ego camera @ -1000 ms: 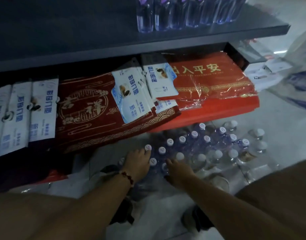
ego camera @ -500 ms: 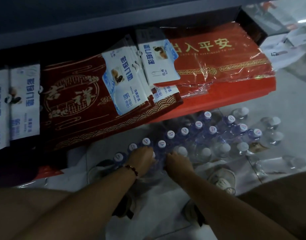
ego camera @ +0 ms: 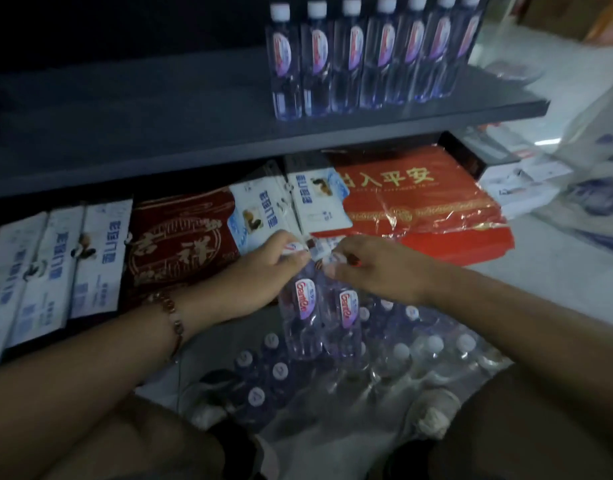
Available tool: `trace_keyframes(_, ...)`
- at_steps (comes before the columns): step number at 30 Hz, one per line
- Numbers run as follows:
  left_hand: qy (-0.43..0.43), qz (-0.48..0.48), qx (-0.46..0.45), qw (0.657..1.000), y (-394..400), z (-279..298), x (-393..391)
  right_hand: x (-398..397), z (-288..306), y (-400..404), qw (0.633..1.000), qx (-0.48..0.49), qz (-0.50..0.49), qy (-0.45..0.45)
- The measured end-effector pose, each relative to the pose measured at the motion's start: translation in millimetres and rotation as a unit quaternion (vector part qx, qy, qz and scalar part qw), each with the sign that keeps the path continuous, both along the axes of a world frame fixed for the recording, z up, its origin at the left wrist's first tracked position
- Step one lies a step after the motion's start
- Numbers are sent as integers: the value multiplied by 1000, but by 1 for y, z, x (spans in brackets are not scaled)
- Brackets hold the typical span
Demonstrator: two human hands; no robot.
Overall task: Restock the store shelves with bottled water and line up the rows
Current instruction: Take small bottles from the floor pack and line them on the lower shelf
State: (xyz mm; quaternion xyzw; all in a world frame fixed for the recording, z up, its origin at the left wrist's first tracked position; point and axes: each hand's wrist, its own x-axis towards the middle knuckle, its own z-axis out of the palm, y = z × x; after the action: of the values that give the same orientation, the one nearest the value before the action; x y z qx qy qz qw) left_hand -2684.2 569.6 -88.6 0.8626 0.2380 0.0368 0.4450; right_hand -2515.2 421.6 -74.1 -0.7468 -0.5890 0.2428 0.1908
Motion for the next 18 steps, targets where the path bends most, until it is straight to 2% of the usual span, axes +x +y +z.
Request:
trace_keyframes(3, -124, 141, -55, 981, -7, 13, 12, -2, 5, 6, 977, 110, -97, 156)
trace_keyframes(5, -137, 178, -68, 972, -13, 18, 21, -2, 6, 12, 958, 152, -130, 206)
trace_keyframes(9, -113, 112, -141, 977, -18, 23, 29, 1, 11, 19, 904, 204, -185, 328)
trace_keyframes(11, -103, 74, -162, 979, -19, 25, 33, 0, 12, 25, 889, 214, -213, 344)
trace_keyframes(18, -128, 104, -226, 960, -12, 25, 40, -5, 7, 35, 834, 255, -253, 418)
